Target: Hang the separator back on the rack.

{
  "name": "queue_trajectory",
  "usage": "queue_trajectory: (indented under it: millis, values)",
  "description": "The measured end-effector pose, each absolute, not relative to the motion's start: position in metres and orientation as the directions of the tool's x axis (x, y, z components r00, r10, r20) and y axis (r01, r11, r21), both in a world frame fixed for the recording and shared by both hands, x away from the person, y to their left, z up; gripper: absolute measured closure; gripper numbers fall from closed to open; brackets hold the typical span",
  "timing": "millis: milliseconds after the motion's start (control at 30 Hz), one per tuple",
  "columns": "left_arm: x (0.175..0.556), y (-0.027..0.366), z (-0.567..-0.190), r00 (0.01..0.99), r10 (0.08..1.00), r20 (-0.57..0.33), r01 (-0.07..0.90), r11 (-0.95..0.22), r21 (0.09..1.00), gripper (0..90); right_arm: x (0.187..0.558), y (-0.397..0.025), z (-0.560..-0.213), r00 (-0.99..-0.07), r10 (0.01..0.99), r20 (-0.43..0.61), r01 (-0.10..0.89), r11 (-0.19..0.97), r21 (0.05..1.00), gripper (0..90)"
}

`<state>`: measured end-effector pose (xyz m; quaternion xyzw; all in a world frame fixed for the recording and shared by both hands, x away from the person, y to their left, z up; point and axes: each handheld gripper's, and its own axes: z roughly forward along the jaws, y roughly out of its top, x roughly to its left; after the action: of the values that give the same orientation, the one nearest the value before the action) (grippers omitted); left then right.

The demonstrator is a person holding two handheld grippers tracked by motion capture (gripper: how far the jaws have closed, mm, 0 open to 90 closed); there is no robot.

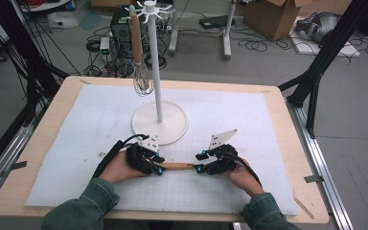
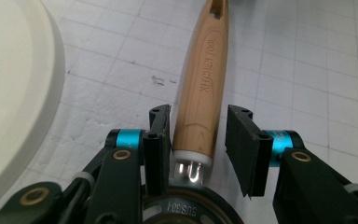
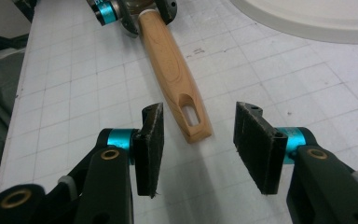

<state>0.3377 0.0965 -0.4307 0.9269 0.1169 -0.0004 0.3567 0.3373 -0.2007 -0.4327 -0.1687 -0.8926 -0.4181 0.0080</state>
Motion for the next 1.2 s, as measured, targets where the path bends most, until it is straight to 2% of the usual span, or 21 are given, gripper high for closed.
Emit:
queue_trajectory:
  millis: [633, 1200]
  values:
    - [0.335, 0.097, -0.429, 0.98, 0.194, -0.052, 0.179, -0.727, 0.663, 69.2, 0.338, -0.2, -0.434, -0.942, 0.296, 0.159, 0.312, 0.593, 0.743, 52.3]
    - [0.328, 0.093, -0.43, 0.981, 0.195, 0.019, 0.138, -0.758, 0.638, 67.9, 0.339, -0.2, -0.435, -0.937, 0.308, 0.165, 0.325, 0.595, 0.735, 51.9]
